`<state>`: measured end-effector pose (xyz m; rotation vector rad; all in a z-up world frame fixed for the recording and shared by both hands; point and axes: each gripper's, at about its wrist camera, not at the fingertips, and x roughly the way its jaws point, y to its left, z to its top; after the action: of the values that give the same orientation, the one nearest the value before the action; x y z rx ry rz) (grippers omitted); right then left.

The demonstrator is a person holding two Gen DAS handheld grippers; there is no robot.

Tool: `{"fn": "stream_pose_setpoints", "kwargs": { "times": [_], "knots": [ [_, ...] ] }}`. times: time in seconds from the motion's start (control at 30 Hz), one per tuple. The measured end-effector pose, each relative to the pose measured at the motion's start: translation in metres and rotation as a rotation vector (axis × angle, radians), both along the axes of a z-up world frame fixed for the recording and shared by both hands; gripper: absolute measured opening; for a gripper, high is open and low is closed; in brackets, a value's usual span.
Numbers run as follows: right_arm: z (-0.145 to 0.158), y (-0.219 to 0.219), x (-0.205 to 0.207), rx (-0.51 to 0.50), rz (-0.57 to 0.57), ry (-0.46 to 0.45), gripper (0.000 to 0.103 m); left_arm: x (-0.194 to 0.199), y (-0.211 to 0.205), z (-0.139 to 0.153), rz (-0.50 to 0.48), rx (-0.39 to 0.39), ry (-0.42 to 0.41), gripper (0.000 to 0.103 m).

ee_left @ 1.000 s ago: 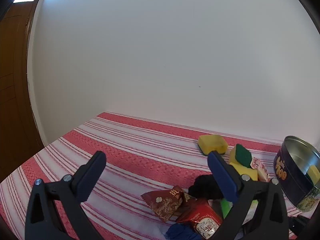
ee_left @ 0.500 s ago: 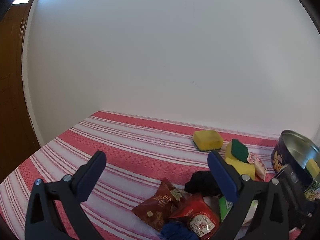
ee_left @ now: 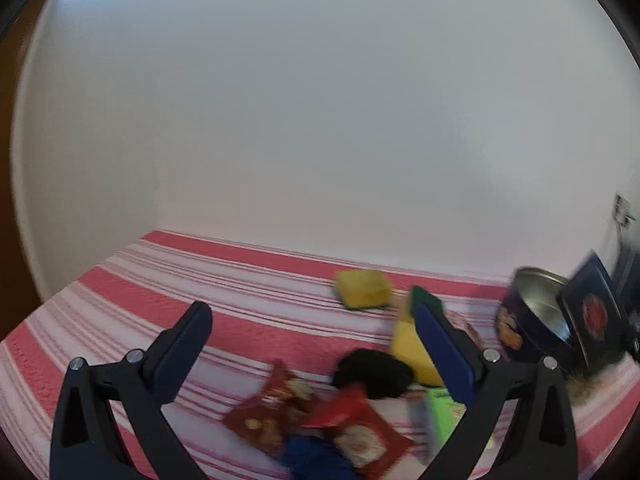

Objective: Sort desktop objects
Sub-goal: 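Lift the black box with the right tool while the left tool grasps the green tissue pack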

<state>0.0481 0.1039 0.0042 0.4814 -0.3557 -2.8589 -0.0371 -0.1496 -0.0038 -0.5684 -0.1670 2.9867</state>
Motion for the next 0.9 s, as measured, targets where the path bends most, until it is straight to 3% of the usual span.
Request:
{"fn": "stream_pose_setpoints", "kwargs": {
  "times": [0.27, 0.43, 0.5, 0.57, 0.63, 0.7, 0.77, 0.9],
  "knots": [
    [0.005, 0.029, -0.002, -0.086, -0.071, 0.004, 0.051, 0.005, 0.058, -0.007, -0.159, -0.044, -0.073, 0.102],
    [0.011, 0.033, 0.003, -0.089, -0.078, 0.021, 0.051, 0.007, 0.094, -0.011, -0.126, -0.167, -0.151, 0.099],
    [0.013, 0.034, 0.006, -0.096, -0.078, 0.03, 0.051, 0.005, 0.096, -0.012, -0.119, -0.14, -0.181, 0.099],
    [0.014, 0.034, 0.008, -0.1, -0.077, 0.035, 0.051, -0.005, 0.094, -0.02, -0.124, -0.085, -0.272, 0.099],
    [0.015, 0.033, 0.009, -0.101, -0.075, 0.036, 0.051, -0.015, 0.096, -0.03, -0.098, -0.088, -0.368, 0.095],
    [0.016, 0.034, 0.01, -0.109, -0.072, 0.038, 0.051, -0.021, 0.097, -0.035, -0.08, -0.091, -0.41, 0.094],
    [0.016, 0.033, 0.01, -0.116, -0.067, 0.036, 0.051, -0.024, 0.1, -0.04, -0.087, -0.098, -0.445, 0.089],
    [0.019, 0.025, 0.014, -0.112, -0.058, 0.037, 0.051, -0.032, 0.108, -0.051, -0.091, -0.133, -0.53, 0.065]
  ]
}}
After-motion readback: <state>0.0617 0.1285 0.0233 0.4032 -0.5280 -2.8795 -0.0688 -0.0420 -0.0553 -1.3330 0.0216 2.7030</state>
